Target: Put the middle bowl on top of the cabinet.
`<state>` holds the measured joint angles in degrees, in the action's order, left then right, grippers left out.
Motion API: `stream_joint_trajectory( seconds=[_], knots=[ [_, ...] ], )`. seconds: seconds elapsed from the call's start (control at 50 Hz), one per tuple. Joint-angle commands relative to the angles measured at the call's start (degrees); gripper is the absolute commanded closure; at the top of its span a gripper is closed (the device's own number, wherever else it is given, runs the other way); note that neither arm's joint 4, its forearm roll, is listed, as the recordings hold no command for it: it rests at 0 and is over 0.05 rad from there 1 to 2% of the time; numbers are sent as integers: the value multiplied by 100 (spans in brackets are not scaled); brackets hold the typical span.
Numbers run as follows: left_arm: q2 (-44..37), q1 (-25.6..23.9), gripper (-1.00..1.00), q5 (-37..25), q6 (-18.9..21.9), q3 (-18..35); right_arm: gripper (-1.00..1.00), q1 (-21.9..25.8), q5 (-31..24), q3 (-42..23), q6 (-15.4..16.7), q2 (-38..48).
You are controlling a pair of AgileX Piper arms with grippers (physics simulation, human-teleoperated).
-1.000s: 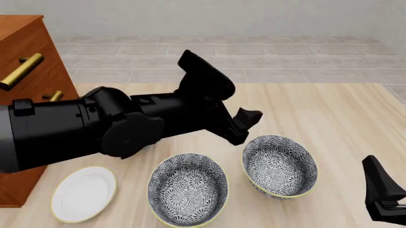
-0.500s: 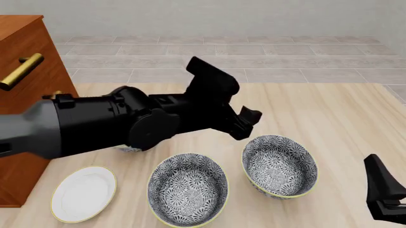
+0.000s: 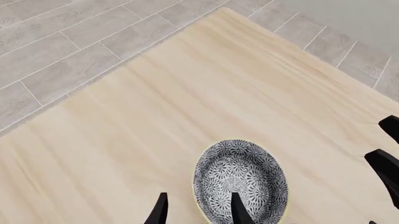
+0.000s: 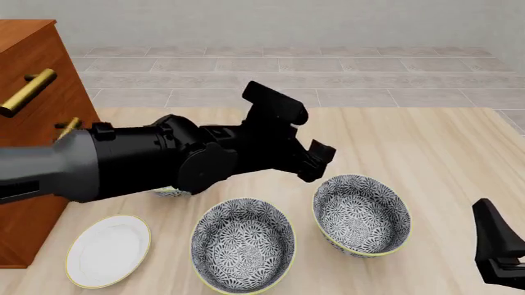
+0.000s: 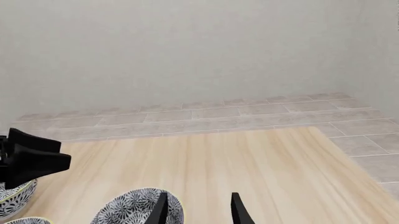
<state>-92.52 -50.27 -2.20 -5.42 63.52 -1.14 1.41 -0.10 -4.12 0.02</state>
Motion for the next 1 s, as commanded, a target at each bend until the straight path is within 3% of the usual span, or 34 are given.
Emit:
stream_joint_trajectory(
  seconds=[0.02,0.42,1.0],
  knots=[
    [-220,26,-100,-3,-107,15,-100,-12,19,2,-22,0],
    [-572,104,-100,24,-315,22,-100,-25,16,2,-46,0],
    [-1123,-225,-100,63,-610,192,-100,-32,13,-2,-76,0]
  ],
)
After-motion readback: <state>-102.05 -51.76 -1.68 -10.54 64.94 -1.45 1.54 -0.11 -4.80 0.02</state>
